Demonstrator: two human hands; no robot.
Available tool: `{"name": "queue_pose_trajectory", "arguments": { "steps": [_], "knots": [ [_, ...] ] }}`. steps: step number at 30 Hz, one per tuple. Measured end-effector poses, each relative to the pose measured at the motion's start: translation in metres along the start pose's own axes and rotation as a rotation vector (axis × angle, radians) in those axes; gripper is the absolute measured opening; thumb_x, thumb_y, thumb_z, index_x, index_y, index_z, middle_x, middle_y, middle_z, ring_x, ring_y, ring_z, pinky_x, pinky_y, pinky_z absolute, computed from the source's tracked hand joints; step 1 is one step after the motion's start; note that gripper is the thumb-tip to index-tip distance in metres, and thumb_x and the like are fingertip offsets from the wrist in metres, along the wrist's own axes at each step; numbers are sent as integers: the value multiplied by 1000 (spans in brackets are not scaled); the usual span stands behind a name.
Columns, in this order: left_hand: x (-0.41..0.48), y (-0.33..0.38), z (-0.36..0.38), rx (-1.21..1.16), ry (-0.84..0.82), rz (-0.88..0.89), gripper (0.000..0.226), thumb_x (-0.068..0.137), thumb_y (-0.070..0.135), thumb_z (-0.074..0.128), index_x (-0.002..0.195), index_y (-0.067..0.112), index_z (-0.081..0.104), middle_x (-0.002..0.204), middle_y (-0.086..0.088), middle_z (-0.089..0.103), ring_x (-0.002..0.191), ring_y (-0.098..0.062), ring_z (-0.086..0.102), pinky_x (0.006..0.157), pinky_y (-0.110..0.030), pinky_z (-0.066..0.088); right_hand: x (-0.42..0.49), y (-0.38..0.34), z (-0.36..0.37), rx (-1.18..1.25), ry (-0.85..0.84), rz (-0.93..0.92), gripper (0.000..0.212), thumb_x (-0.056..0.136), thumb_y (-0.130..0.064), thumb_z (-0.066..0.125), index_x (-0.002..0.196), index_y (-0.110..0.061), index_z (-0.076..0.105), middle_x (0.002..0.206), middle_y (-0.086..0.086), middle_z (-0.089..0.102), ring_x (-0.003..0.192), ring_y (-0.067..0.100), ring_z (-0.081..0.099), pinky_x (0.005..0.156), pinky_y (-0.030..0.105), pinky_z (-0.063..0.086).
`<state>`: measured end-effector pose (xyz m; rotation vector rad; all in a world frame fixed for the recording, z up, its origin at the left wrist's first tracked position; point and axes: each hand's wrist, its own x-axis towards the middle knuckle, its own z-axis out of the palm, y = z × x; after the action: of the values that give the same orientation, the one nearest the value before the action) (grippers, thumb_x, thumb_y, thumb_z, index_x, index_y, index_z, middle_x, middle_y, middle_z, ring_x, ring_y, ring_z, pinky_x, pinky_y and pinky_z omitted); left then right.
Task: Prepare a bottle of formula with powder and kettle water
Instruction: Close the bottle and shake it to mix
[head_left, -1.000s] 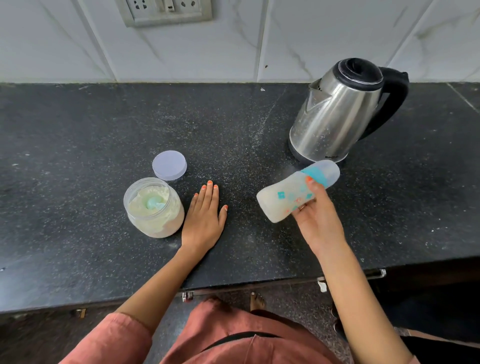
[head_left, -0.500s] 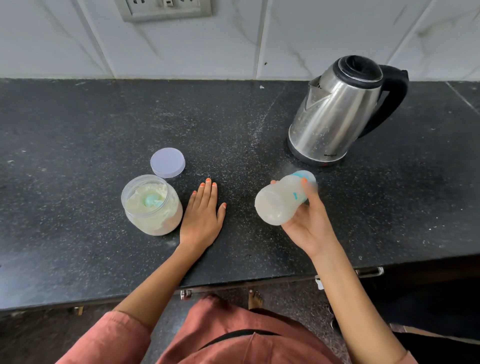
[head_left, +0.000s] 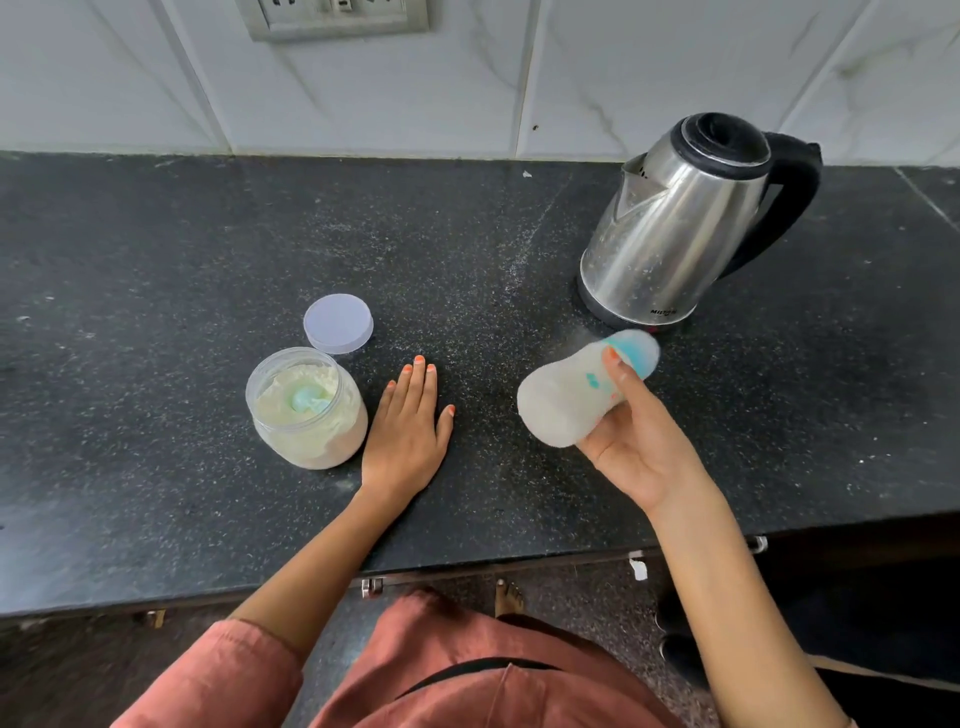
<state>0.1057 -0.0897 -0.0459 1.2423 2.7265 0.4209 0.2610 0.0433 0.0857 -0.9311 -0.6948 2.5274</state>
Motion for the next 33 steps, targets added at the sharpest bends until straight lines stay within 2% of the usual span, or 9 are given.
{"name": "queue_pose_trajectory", "arguments": {
  "steps": [7,9,11,15,18,21,27,29,33],
  "knots": [
    [0,0,-1,16,2,-1,58,100,37,22,149,9,7,158,-5,0,146,-17,-2,115,-29,-5,-13,-9,5,-768,-73,-525,54,50,-11,81,97,-26,59,87,-14,71,84,1,66,70,16,52],
    [-1,0,-1,15,1,-2,57,100,37,21,149,9,7,158,-5,0,146,-17,-2,115,-28,-6,-11,-12,6,-820,-22,-583,58,52,-3,82,99,-27,58,91,-13,70,85,1,65,71,16,52],
    [-1,0,-1,8,2,-1,57,101,37,21,149,9,8,158,-5,0,146,-16,-2,115,-28,-6,-8,-18,4,-653,20,-604,52,52,-10,79,99,-22,61,90,-11,71,85,2,65,72,18,53],
    [0,0,0,2,3,1,57,101,37,21,149,9,8,158,-5,0,146,-16,-2,115,-28,-6,1,-16,-5,-150,24,-401,41,69,-23,62,109,-13,59,105,2,66,98,14,62,84,29,53],
    [0,0,1,6,4,0,57,101,37,22,149,9,8,158,-5,1,146,-16,-2,115,-29,-5,-1,10,-13,-179,-54,-102,45,74,-22,58,117,-7,56,108,11,65,102,23,59,95,40,47],
    [0,-1,1,18,3,-1,58,100,37,22,149,9,7,158,-5,2,146,-16,-1,115,-28,-6,-3,24,-16,-204,-171,85,47,69,-26,71,111,-8,62,102,9,70,93,20,67,86,38,54],
    [0,-1,2,10,4,4,58,100,38,21,149,9,7,158,-5,0,145,-16,-2,114,-27,-8,8,-9,-9,60,-195,-141,70,52,-32,86,113,-9,62,98,10,68,88,18,66,79,35,56],
    [0,-1,2,12,7,1,58,100,38,21,149,9,7,158,-5,1,146,-16,-2,114,-27,-7,7,-1,-7,-10,-194,-106,59,43,-30,90,97,-13,71,93,8,71,87,16,68,78,33,56],
    [1,-1,2,10,5,1,58,100,37,22,149,9,8,158,-5,2,146,-17,-1,115,-28,-5,-2,23,-5,-339,-166,40,68,47,-29,88,106,-9,61,90,10,73,83,18,69,71,31,57]
  ]
}}
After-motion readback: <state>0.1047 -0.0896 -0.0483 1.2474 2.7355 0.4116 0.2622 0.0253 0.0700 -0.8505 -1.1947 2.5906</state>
